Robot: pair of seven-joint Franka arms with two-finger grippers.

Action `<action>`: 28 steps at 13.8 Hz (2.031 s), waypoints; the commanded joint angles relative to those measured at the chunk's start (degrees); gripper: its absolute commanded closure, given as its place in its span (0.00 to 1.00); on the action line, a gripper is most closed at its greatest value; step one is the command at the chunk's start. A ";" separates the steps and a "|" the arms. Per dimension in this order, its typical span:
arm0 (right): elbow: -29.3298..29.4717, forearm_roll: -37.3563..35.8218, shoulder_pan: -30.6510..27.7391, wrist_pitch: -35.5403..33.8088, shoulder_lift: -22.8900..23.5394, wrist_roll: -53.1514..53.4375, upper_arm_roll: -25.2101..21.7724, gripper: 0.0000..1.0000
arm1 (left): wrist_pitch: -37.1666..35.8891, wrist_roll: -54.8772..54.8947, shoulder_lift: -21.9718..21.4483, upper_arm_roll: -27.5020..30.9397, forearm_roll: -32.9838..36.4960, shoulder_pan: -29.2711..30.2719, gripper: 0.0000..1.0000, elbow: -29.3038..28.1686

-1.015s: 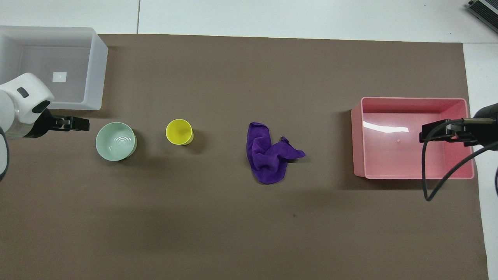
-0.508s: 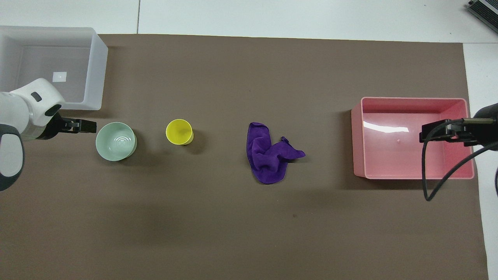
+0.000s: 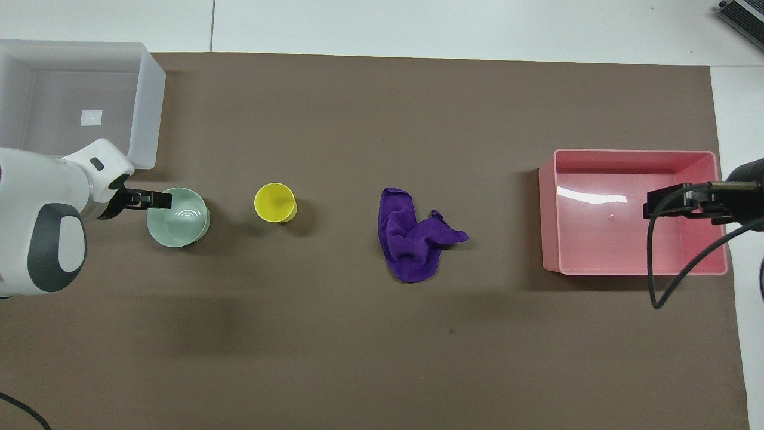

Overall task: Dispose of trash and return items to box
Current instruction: 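Reach the left gripper to the pale green bowl and grasp its rim, then carry the bowl into the clear bin while the right gripper reaches the cloth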

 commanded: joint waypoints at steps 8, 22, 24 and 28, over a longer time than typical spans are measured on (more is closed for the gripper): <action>-0.67 1.06 -0.16 -0.96 -0.88 -1.03 0.15 0.00 | 2.58 1.15 1.63 -0.36 -3.04 0.15 0.76 -3.01; -5.33 1.95 21.35 21.17 8.15 19.17 0.68 0.00 | -9.55 1.24 2.32 -0.10 -3.39 3.04 1.00 12.53; -6.46 1.94 23.30 24.69 10.10 20.68 0.68 0.00 | -9.55 1.42 3.90 -0.01 -3.39 3.57 1.00 15.96; -11.39 1.94 26.73 35.85 14.22 21.99 0.68 0.00 | -12.34 1.51 8.55 -0.10 -2.87 6.30 1.00 25.25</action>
